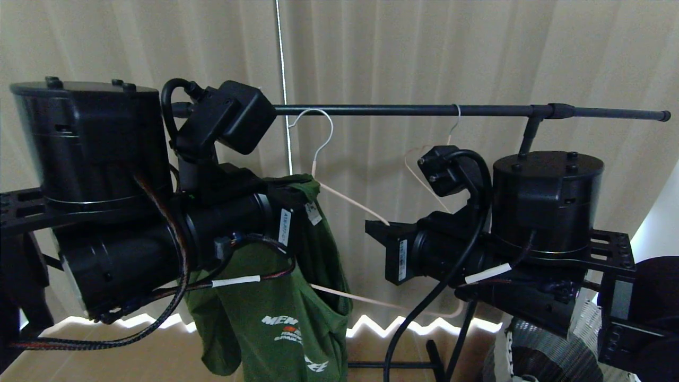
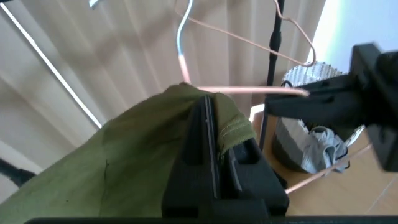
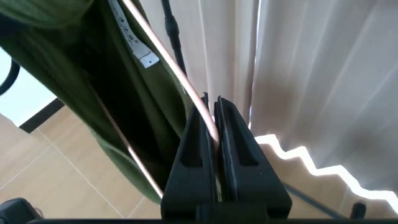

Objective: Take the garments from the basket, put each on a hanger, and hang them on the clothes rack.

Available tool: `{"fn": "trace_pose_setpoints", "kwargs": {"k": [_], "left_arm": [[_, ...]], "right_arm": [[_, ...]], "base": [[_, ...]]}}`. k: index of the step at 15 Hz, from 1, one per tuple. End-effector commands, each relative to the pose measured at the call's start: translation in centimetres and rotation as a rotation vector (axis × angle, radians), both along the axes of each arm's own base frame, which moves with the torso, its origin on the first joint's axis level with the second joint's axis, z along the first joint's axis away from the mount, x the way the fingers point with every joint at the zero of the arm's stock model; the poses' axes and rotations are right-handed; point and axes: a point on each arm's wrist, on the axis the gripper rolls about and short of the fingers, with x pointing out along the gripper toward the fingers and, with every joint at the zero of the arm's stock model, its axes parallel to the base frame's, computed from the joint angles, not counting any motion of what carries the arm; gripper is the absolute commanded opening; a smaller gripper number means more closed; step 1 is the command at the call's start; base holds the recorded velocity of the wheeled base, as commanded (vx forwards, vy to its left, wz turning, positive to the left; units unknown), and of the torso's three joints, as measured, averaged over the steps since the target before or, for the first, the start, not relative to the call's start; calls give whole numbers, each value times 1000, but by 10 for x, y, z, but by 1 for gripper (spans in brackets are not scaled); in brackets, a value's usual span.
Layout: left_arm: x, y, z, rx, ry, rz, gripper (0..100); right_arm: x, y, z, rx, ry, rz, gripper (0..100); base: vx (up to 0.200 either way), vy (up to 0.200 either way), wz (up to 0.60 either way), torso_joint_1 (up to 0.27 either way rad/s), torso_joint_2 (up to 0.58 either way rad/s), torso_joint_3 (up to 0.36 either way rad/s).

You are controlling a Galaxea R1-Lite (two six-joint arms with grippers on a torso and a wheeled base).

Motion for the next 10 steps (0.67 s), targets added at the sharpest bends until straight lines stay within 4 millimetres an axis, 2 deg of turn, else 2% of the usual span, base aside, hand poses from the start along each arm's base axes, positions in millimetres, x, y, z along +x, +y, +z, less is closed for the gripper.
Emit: {"fn": "trace_pose_setpoints", "kwargs": {"k": [1, 4, 5, 8, 10], "left_arm": [[-2, 2, -1, 8, 1, 2, 0], [-4, 4, -7, 29, 6, 1, 0], [-5, 5, -7, 29, 8, 1, 100], [-7, 8, -12, 42, 16, -1, 100], [-16, 15, -12, 55, -1, -8, 100]], "right_arm": [[-1, -3, 6, 11, -15, -1, 0], [-6, -8, 15, 25, -40, 1, 0], [-6, -8, 16, 26, -45, 2, 0], [-7, -13, 21, 29, -62, -5, 0], [-4, -21, 22, 16, -79, -26, 0]], "base": [[0, 0, 0, 0, 0, 0], [0, 0, 0, 0, 0, 0], [0, 0, 0, 0, 0, 0], [0, 0, 0, 0, 0, 0], [0, 0, 0, 0, 0, 0]]}}
